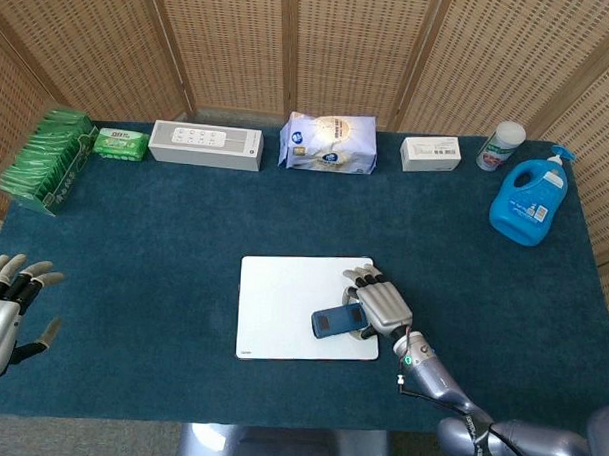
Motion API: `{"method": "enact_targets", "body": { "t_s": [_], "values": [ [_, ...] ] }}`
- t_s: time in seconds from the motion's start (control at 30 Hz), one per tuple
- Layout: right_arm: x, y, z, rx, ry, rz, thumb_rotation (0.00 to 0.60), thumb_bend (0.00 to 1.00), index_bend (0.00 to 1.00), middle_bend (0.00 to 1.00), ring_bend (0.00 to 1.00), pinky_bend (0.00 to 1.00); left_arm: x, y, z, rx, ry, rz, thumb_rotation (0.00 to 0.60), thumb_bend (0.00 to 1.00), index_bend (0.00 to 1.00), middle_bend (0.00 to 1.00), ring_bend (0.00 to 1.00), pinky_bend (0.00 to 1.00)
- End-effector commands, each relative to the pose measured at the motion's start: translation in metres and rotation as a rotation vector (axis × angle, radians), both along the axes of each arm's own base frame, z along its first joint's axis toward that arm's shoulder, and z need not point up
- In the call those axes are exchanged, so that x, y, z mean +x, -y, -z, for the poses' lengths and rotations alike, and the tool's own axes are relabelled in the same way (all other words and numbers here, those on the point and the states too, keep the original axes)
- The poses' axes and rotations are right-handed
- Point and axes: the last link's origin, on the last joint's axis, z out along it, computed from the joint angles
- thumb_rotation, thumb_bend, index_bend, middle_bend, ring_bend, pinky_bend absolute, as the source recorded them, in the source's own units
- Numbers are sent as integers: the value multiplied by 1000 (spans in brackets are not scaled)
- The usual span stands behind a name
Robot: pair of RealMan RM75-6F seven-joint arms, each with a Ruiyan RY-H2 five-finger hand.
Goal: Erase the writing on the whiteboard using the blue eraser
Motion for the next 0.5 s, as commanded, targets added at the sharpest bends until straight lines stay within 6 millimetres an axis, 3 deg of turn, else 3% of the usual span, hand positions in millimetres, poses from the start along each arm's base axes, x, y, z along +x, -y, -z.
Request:
{"method": "enact_targets", "body": {
  "t_s": [0.03,0.5],
  "values": [
    [0,2,-1,0,2,0,600,216,732,123,0,0,0,0,0,0,-1,0,600,429,256,210,90,0],
    [-2,23,-6,-8,-5,13,600,216,732,124,0,0,1,2,-2,7,-5,-2,600,429,256,210,90,0]
  ]
}}
